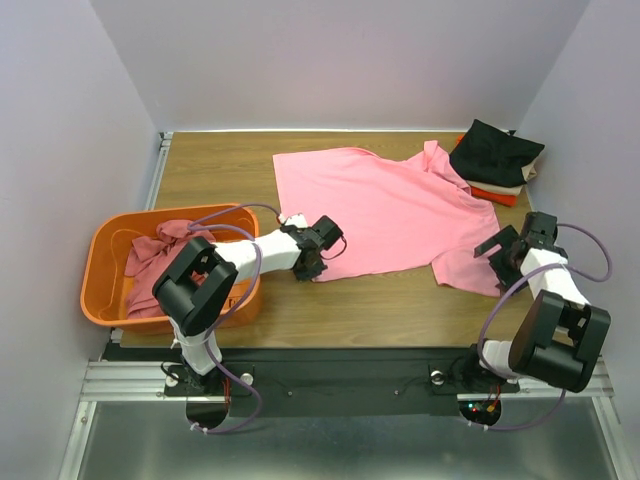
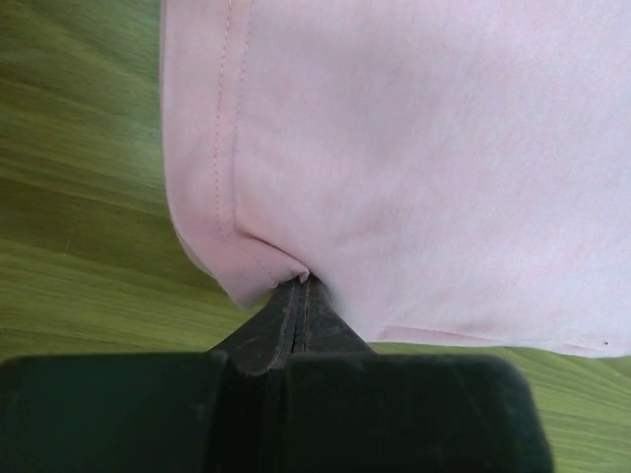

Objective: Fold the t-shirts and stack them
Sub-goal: Fold the tshirt

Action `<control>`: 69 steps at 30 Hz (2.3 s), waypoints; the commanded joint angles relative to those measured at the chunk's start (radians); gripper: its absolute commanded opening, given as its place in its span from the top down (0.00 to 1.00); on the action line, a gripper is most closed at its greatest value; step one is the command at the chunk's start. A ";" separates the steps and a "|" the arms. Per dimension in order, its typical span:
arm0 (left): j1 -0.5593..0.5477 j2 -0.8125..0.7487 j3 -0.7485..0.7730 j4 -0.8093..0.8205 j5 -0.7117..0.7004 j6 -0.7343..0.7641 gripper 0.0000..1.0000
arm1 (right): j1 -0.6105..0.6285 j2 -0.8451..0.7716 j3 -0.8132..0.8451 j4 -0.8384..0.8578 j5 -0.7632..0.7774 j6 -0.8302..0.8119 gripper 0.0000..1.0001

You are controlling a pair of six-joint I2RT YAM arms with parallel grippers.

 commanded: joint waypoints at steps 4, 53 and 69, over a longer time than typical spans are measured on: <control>0.018 -0.042 0.054 -0.011 -0.022 0.039 1.00 | -0.026 -0.054 -0.037 -0.023 0.140 -0.011 0.00; 0.032 -0.157 0.055 -0.102 -0.054 0.176 1.00 | -0.041 -0.143 0.000 -0.049 0.114 -0.058 1.00; 0.032 -0.356 -0.049 -0.127 0.007 0.333 1.00 | -0.041 -0.468 0.152 -0.340 0.140 -0.032 1.00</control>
